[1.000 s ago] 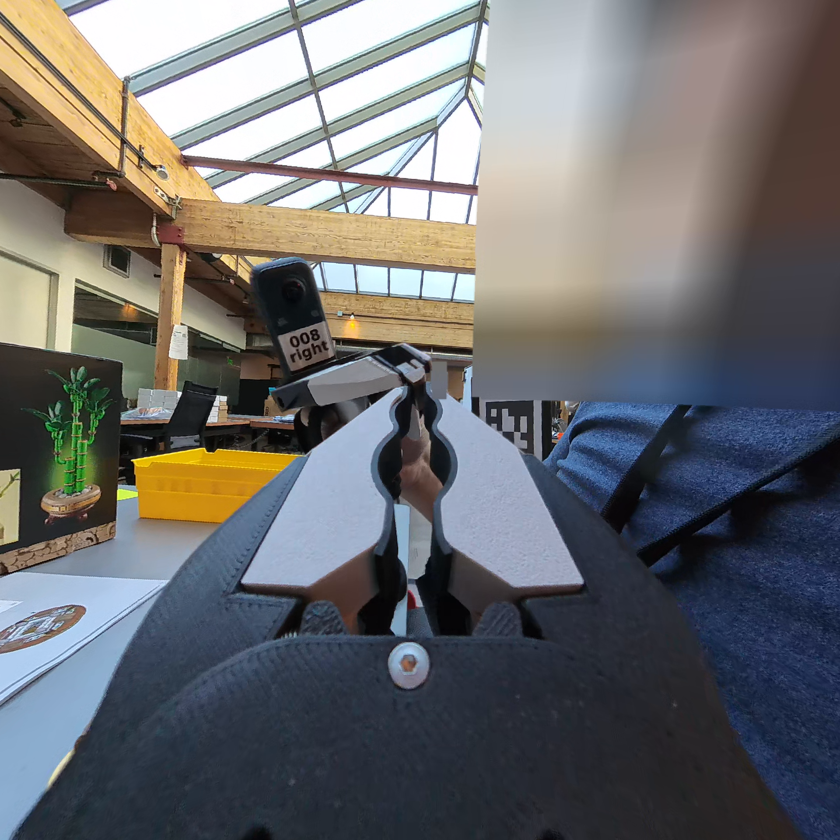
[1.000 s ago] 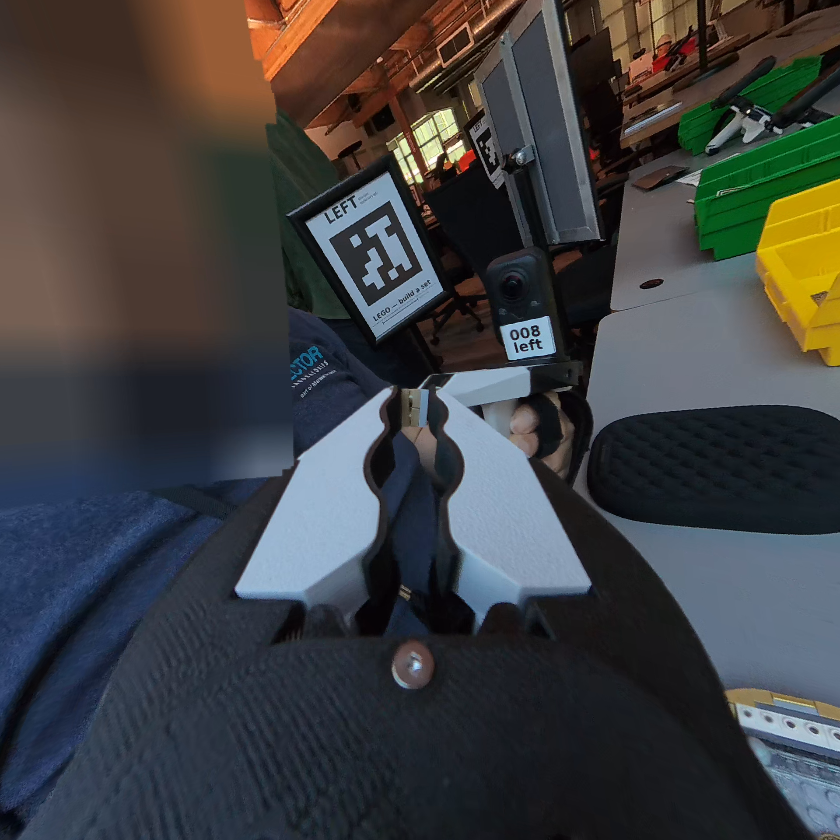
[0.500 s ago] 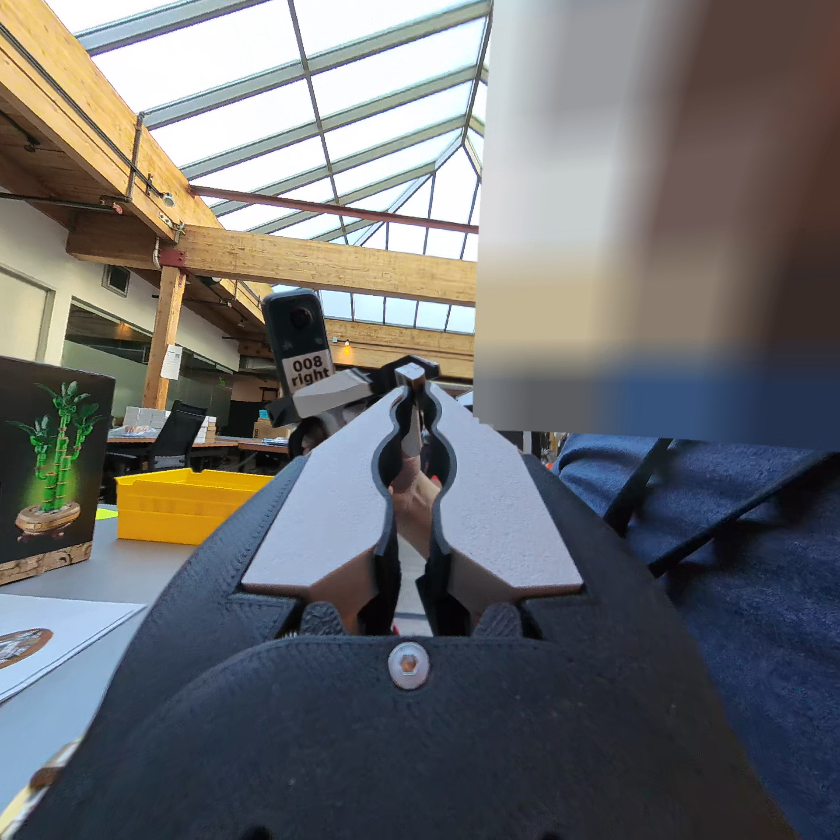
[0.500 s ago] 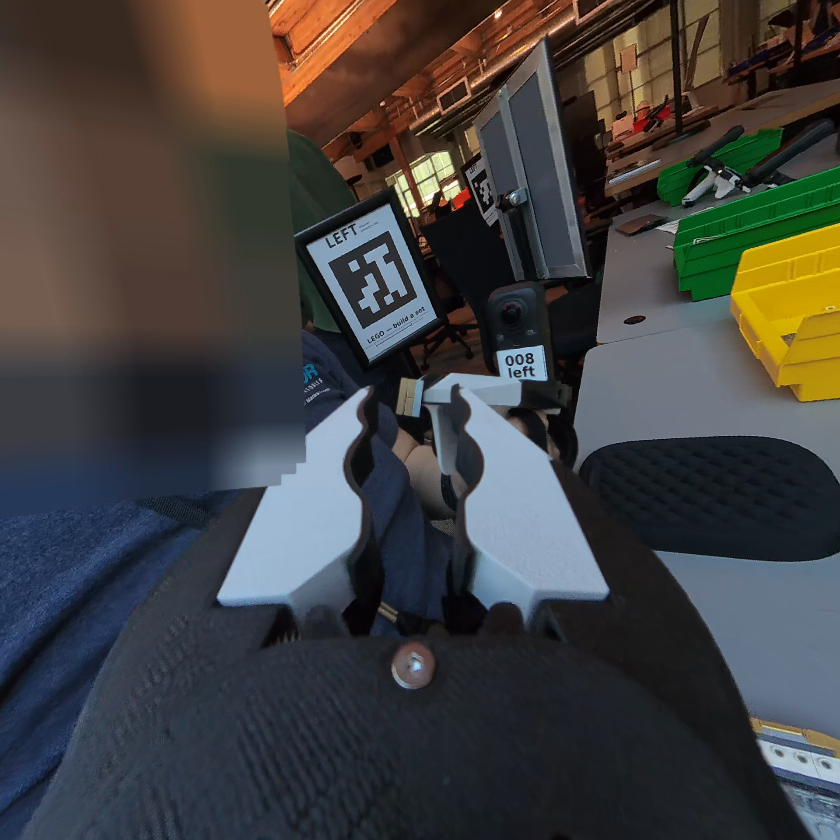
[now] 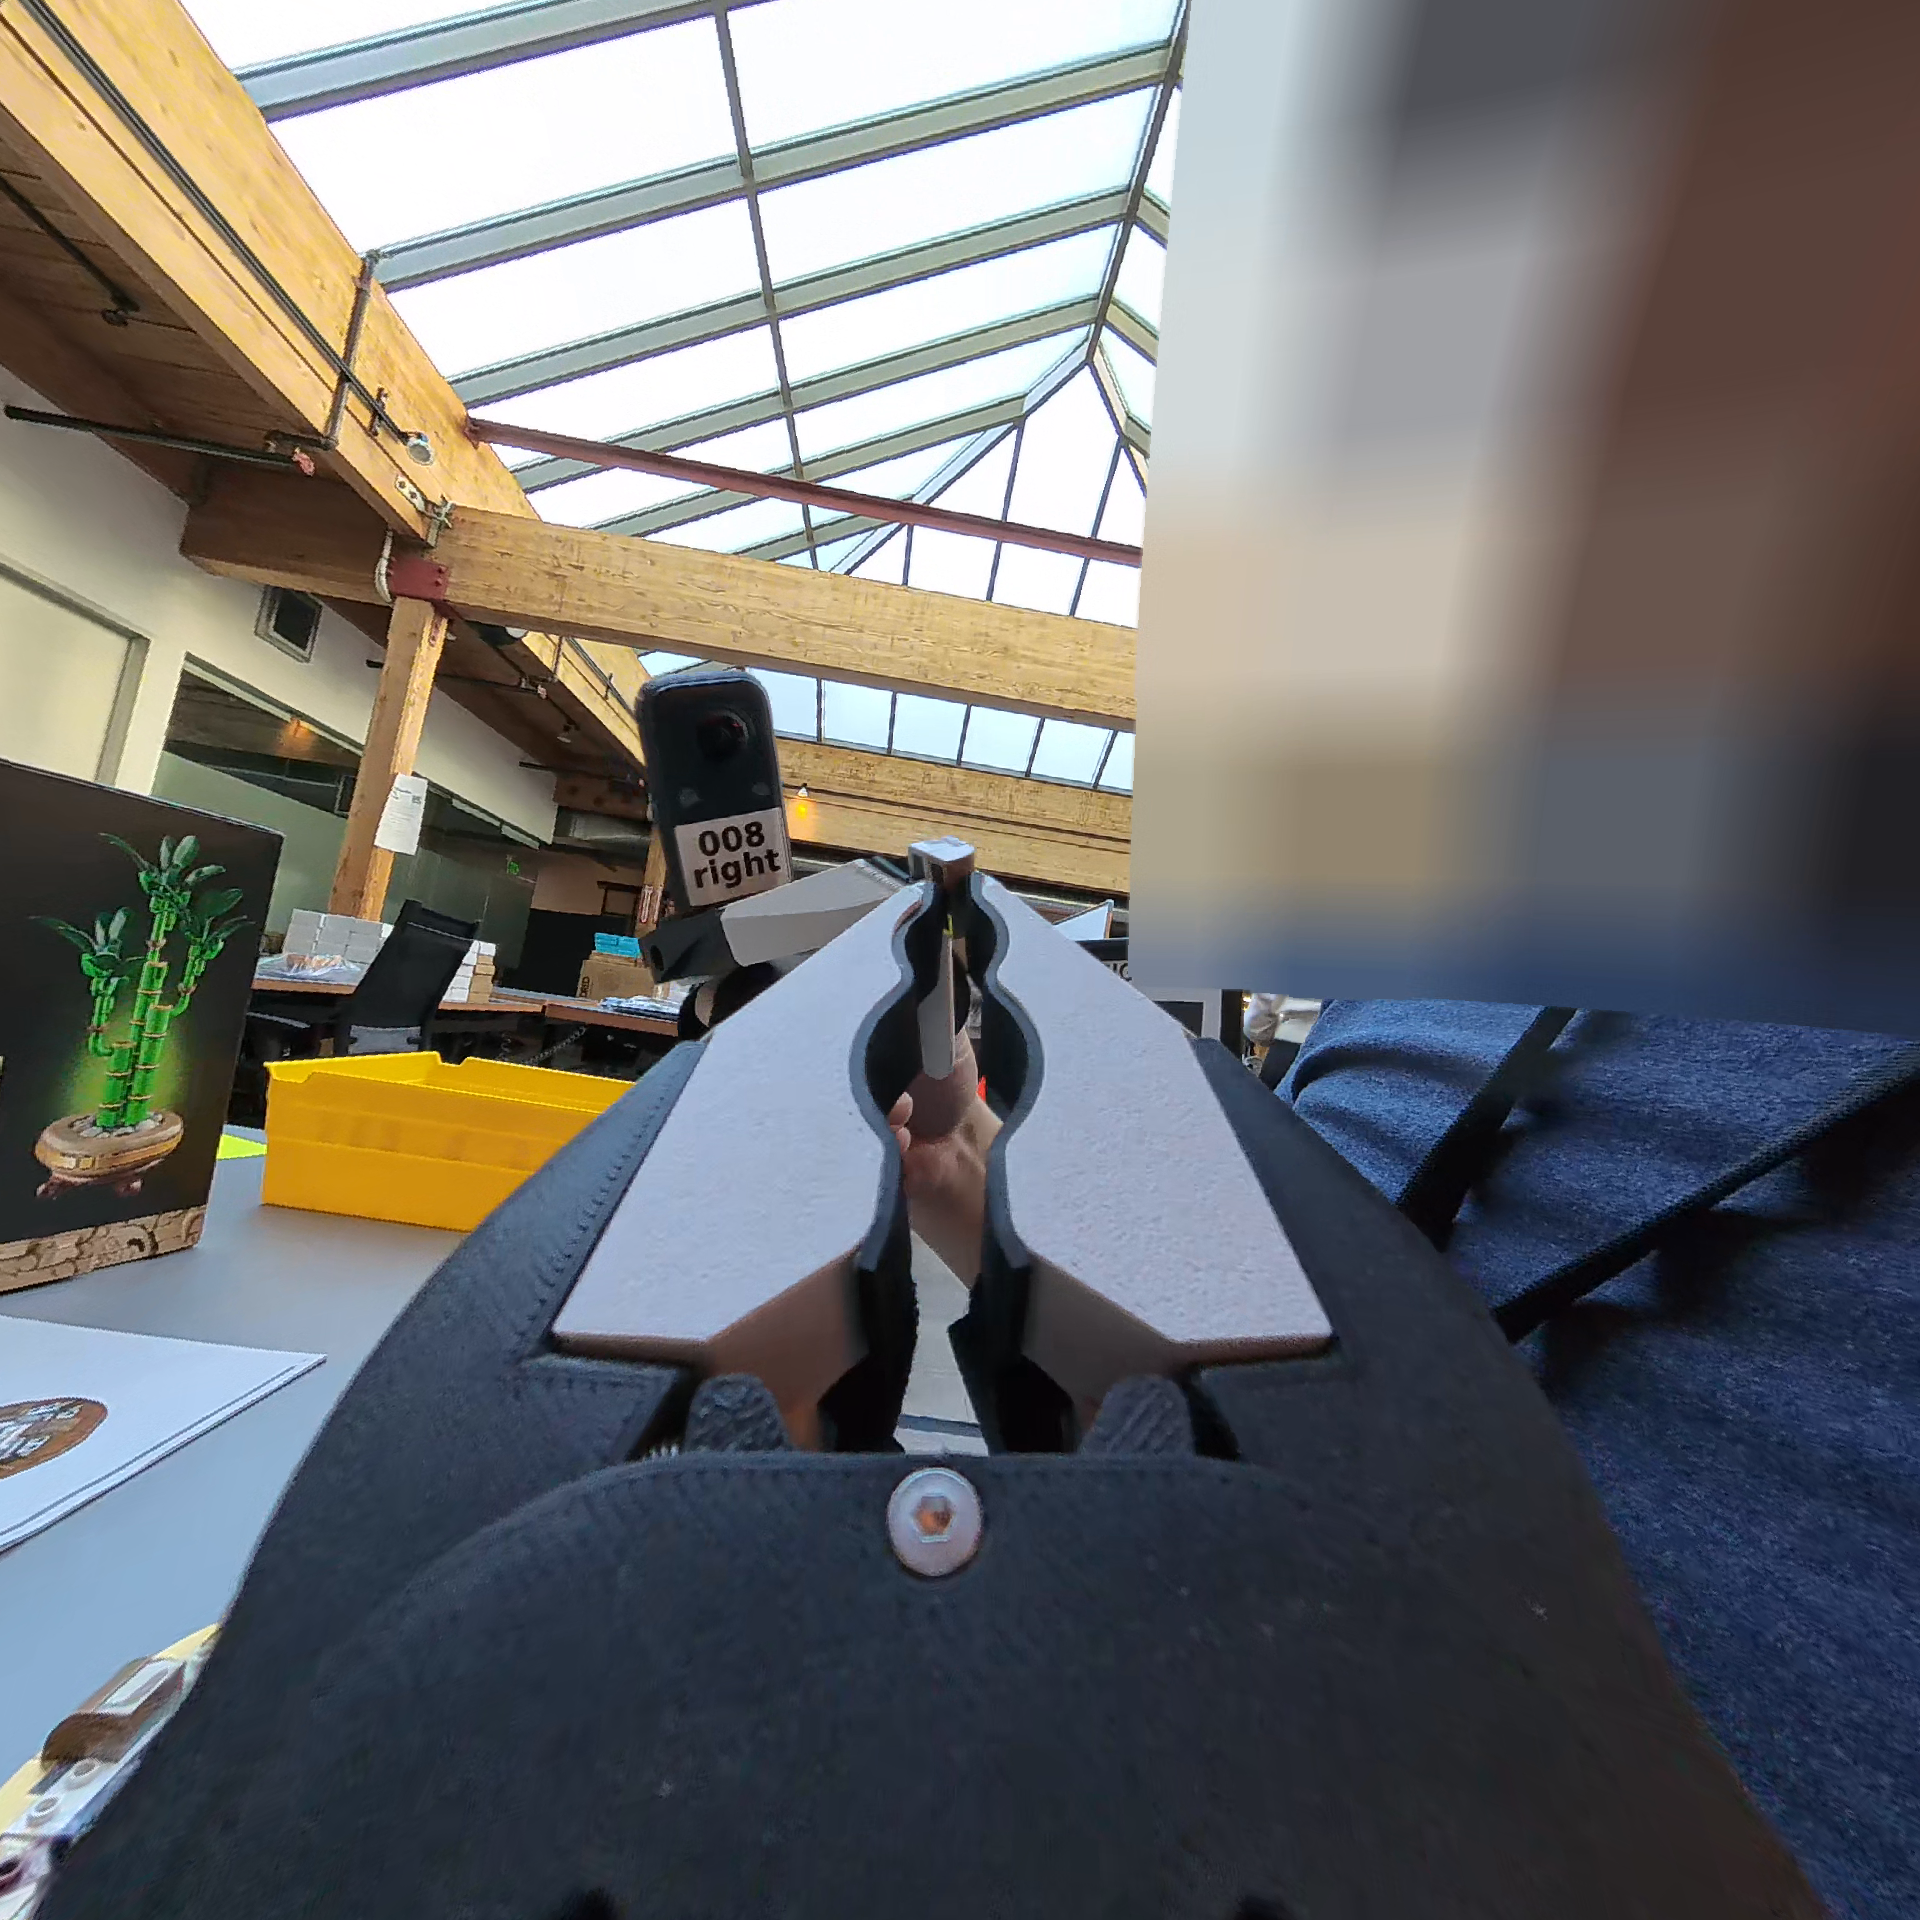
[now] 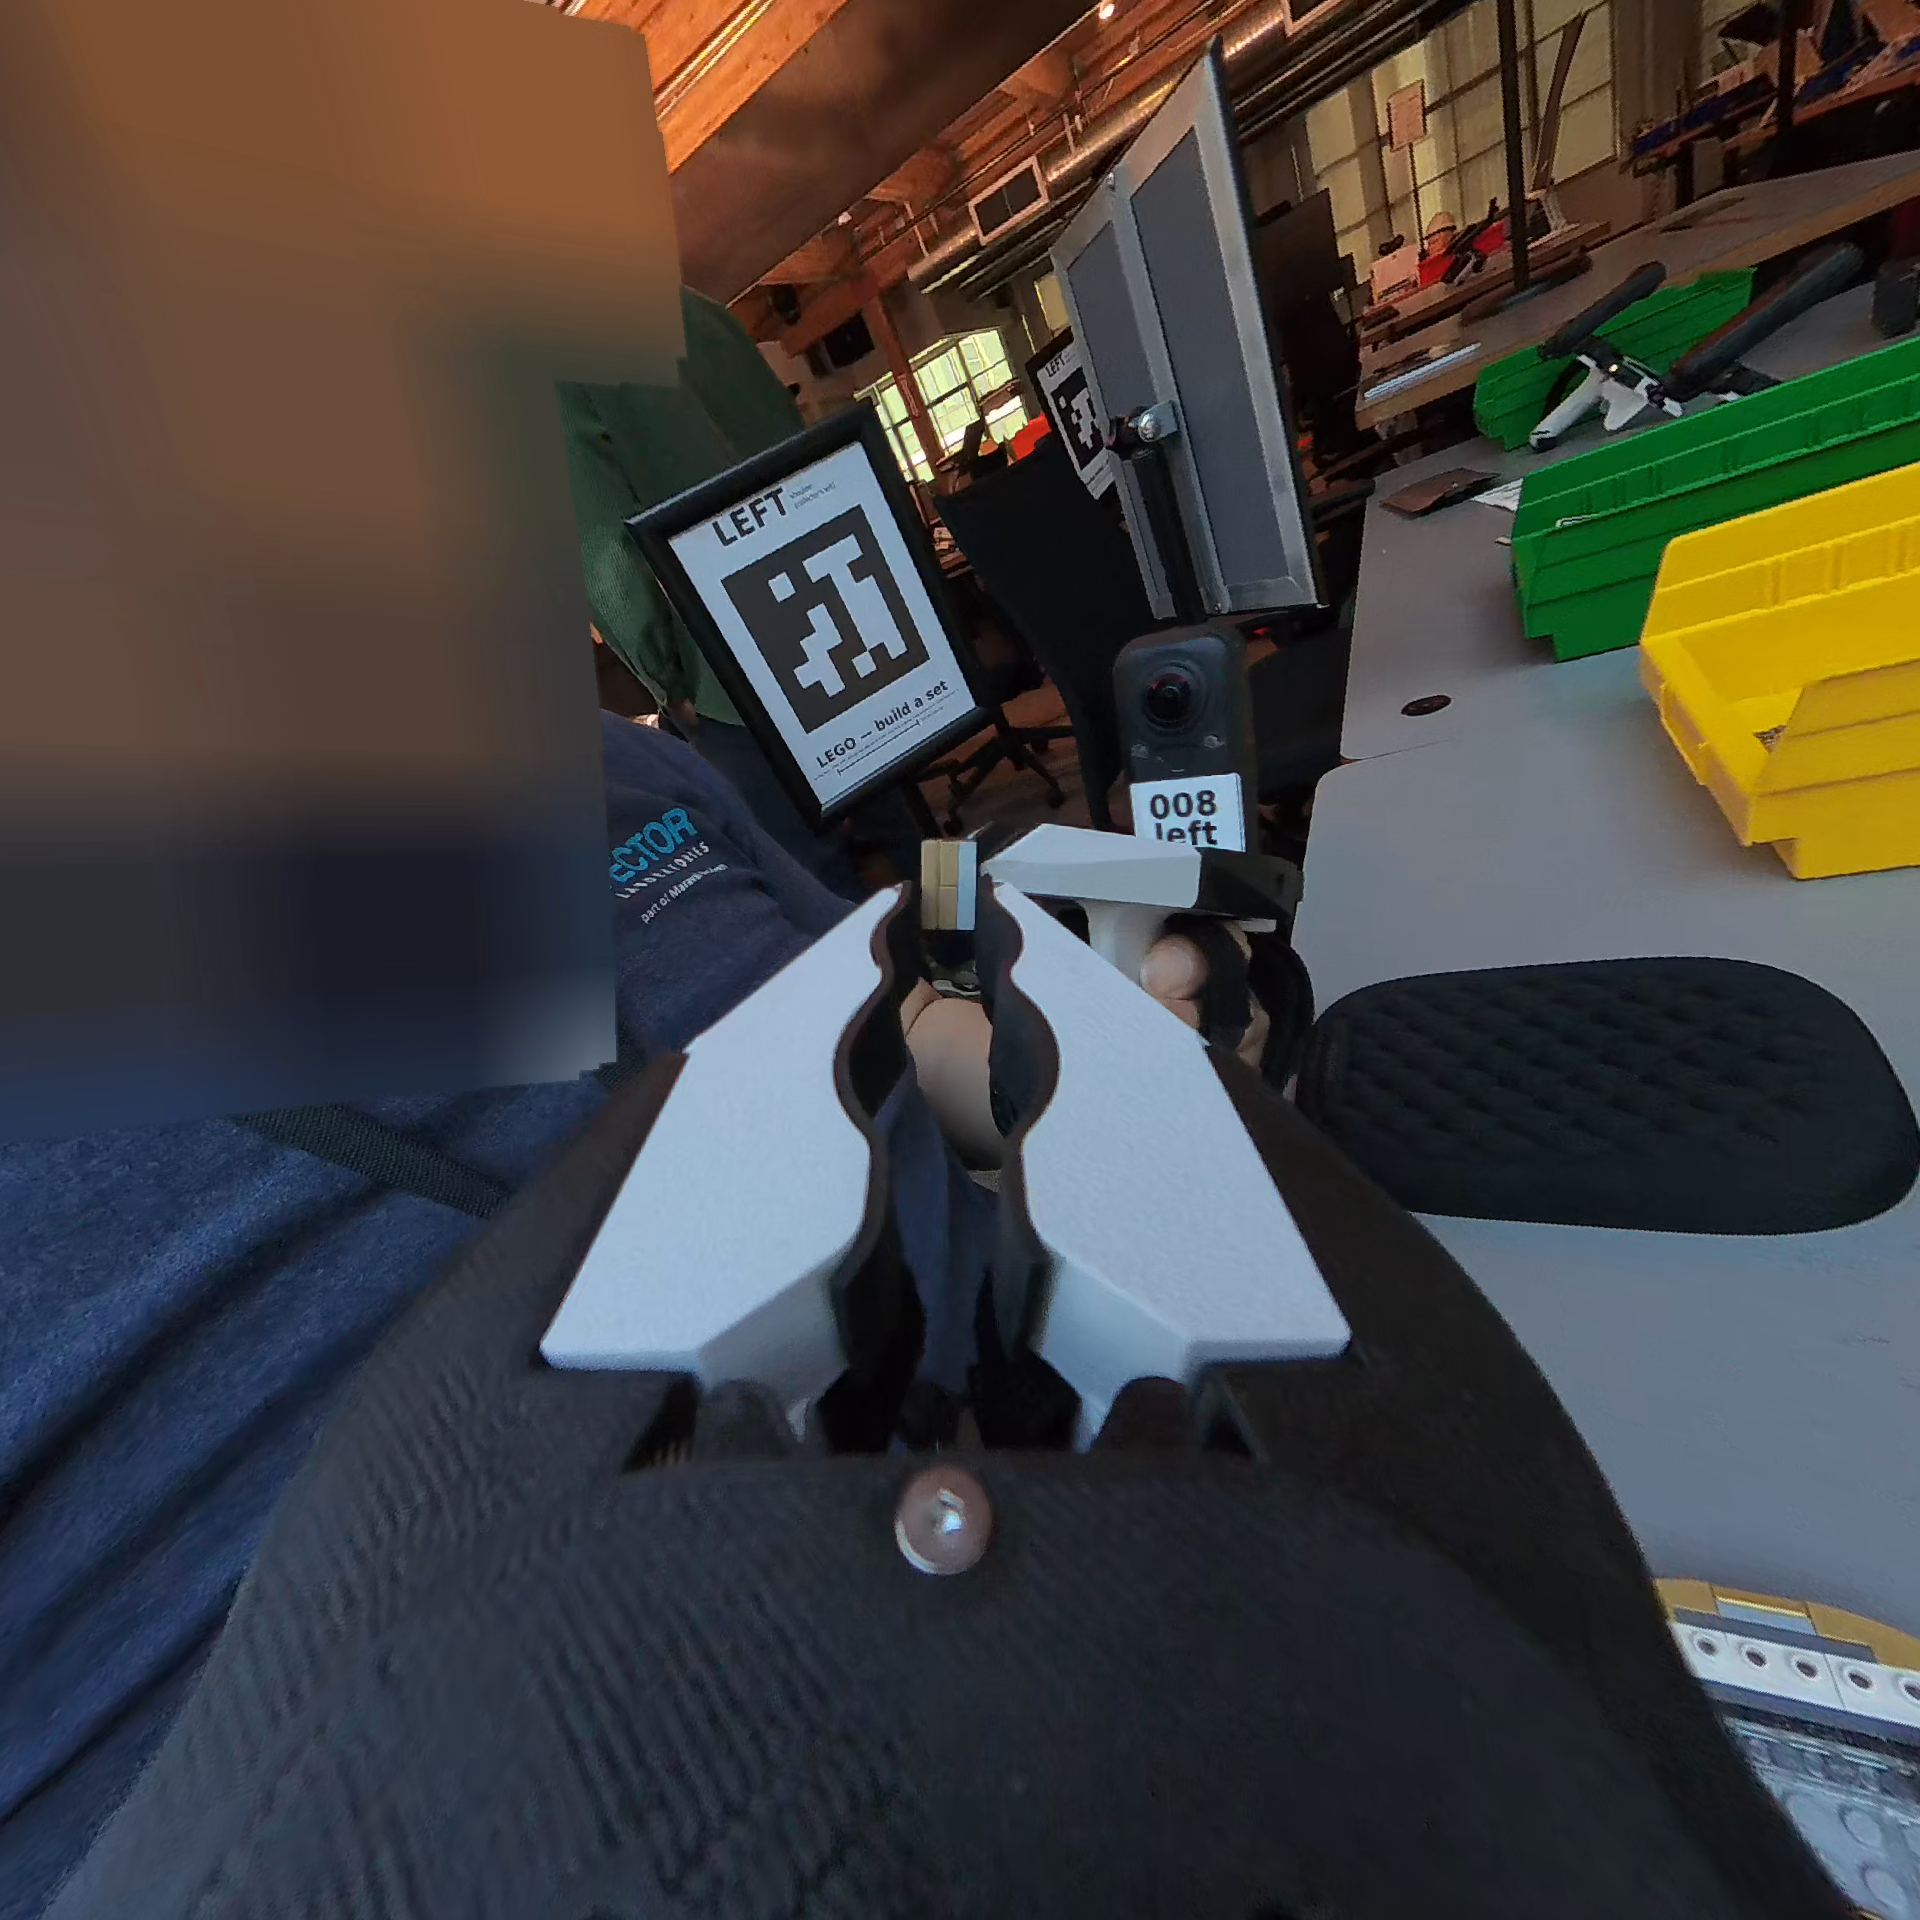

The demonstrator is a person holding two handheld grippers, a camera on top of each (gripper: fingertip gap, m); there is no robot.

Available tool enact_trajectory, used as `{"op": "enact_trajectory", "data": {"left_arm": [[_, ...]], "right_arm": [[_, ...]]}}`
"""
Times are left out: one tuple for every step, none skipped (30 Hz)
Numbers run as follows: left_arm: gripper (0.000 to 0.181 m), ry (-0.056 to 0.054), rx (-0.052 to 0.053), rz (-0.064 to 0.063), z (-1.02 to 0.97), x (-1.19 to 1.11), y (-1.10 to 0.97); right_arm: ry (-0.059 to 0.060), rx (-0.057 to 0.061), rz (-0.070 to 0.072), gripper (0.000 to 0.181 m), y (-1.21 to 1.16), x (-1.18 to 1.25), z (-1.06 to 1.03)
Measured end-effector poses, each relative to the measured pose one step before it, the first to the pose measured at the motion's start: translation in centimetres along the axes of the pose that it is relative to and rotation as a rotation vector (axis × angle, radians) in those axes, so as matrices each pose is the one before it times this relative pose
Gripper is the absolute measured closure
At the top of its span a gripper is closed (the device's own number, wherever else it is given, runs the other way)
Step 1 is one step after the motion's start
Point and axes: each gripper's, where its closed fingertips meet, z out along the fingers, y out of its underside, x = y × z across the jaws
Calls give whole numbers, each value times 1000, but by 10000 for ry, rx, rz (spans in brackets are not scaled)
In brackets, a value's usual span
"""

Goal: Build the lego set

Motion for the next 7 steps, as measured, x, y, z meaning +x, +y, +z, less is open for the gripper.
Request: {"op": "enact_trajectory", "data": {"left_arm": [[180, 56, 7, 43, 81, 135, 17], [180, 22, 6, 16, 34, 65, -3], [180, 36, -6, -23, 40, 52, 15], [180, 13, 3, -46, 13, 2, 10], [180, 2, 33, -72, 3, -23, 1], [180, 21, 55, -123, -1, -13, -30], [179, 36, 55, -149, 12, 11, -23]], "right_arm": [[-8, -2, -52, 172, 10, -111, 20], [6, 15, -18, 172, 1, -53, 22], [-28, 25, 37, 172, 35, -27, 21], [-27, 37, 91, 172, 23, 25, 16], [-20, 71, 70, 172, -2, 44, 25], [-33, 95, 13, 172, -16, 21, 36], [-57, 94, 29, 172, -27, 3, 32]]}}
